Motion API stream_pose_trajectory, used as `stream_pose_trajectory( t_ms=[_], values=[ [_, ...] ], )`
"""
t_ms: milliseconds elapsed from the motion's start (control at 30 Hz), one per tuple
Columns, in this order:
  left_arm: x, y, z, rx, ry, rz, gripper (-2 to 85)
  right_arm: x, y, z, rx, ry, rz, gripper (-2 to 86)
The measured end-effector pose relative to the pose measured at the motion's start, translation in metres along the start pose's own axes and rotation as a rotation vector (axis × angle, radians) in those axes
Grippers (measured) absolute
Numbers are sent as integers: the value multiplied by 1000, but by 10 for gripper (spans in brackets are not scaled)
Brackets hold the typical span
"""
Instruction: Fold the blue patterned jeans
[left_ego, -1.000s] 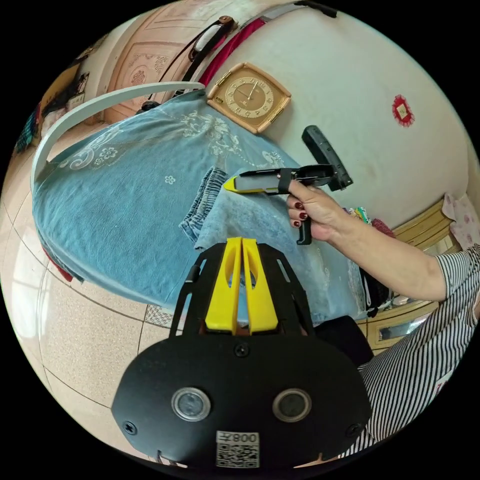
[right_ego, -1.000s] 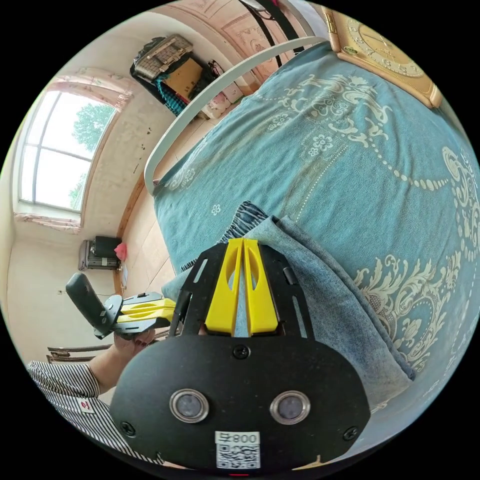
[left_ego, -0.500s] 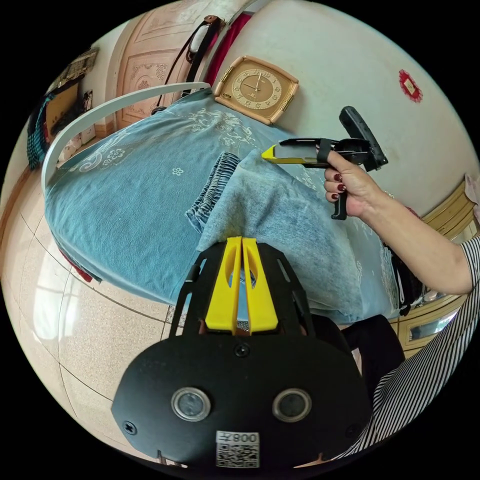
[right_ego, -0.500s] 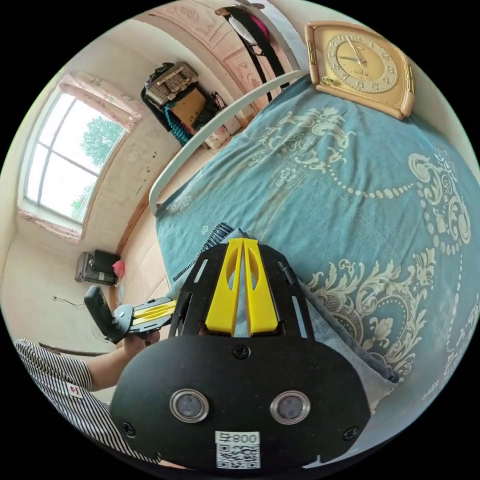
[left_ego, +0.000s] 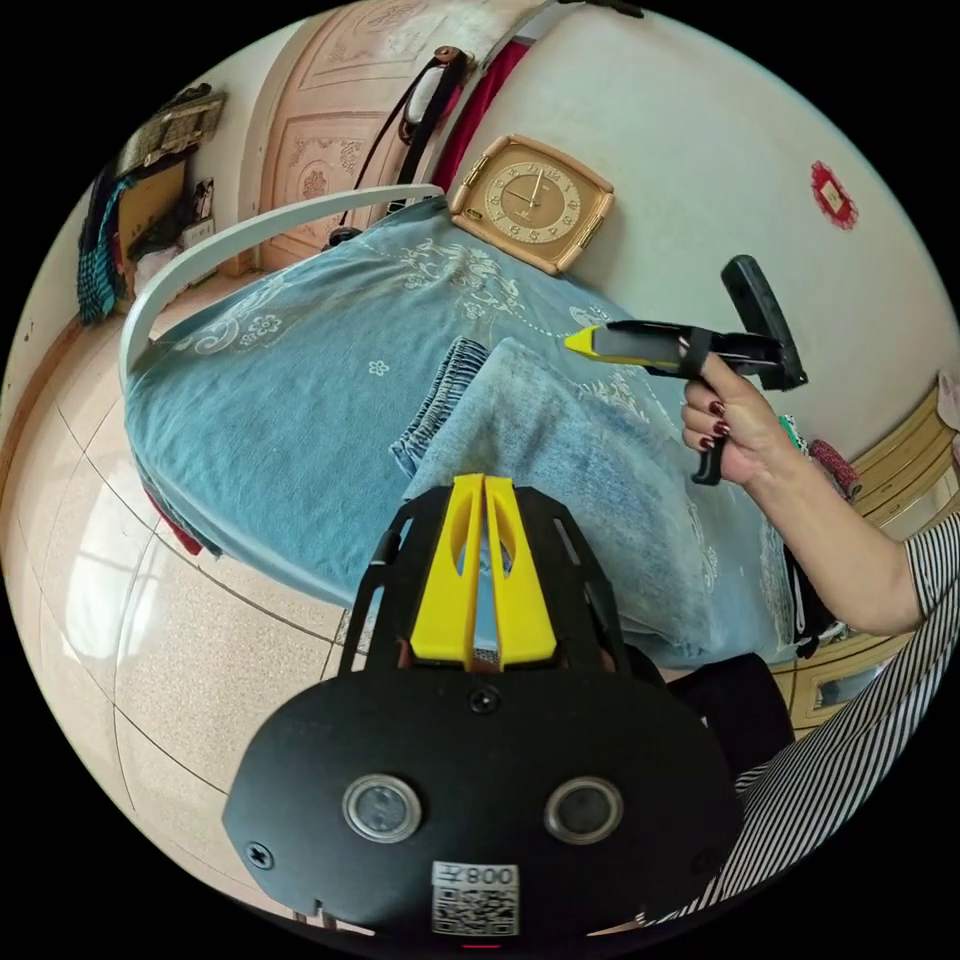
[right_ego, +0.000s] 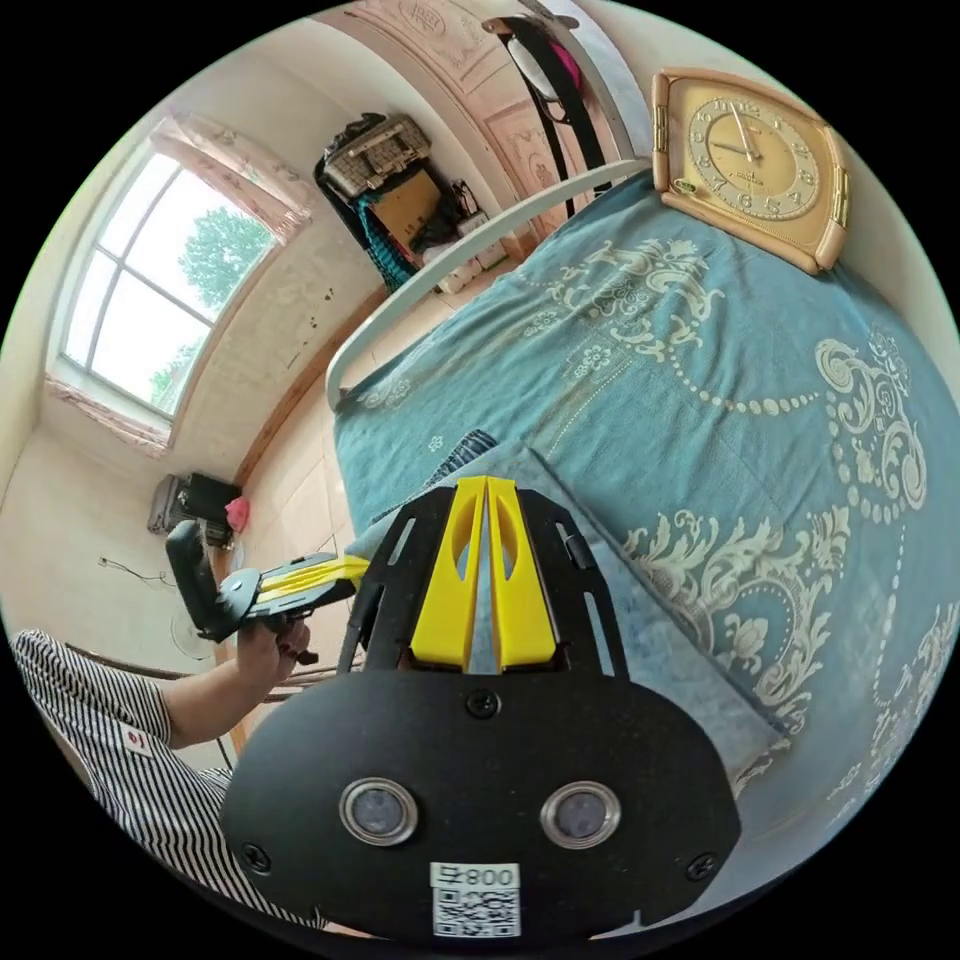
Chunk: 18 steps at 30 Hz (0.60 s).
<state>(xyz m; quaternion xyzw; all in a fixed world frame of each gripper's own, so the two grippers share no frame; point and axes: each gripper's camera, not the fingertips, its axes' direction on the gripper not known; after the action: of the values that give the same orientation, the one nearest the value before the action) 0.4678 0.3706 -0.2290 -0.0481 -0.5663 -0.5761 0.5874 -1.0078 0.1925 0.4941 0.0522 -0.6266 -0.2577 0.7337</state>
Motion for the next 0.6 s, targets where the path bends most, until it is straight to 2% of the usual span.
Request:
stream_pose_trajectory(
  t_ms=[67,167,200,267,333,400,500,600],
  values=[
    [-2,-1,10,-48,17,3,0,-9,44,-20,22,-48,-2,1],
    [-5,3,19,-65,69,-19,0,-5,82,3,-138,55,40,1],
    [-5,4,20,-66,85,-41,0,0,87,6,-139,32,64,1],
    [-2,4,23,-80,76,-41,0,15,96,-12,-100,-86,178,1],
    [6,3,25,-90,49,-30,0,14,103,-39,-49,-92,178,1],
    [11,4,27,-91,32,-21,0,18,117,-72,9,-21,192,1],
    [12,6,34,-98,53,-48,0,59,154,-120,76,131,361,1],
    [15,6,41,-118,66,-49,0,113,186,-131,7,83,512,1]
  ],
)
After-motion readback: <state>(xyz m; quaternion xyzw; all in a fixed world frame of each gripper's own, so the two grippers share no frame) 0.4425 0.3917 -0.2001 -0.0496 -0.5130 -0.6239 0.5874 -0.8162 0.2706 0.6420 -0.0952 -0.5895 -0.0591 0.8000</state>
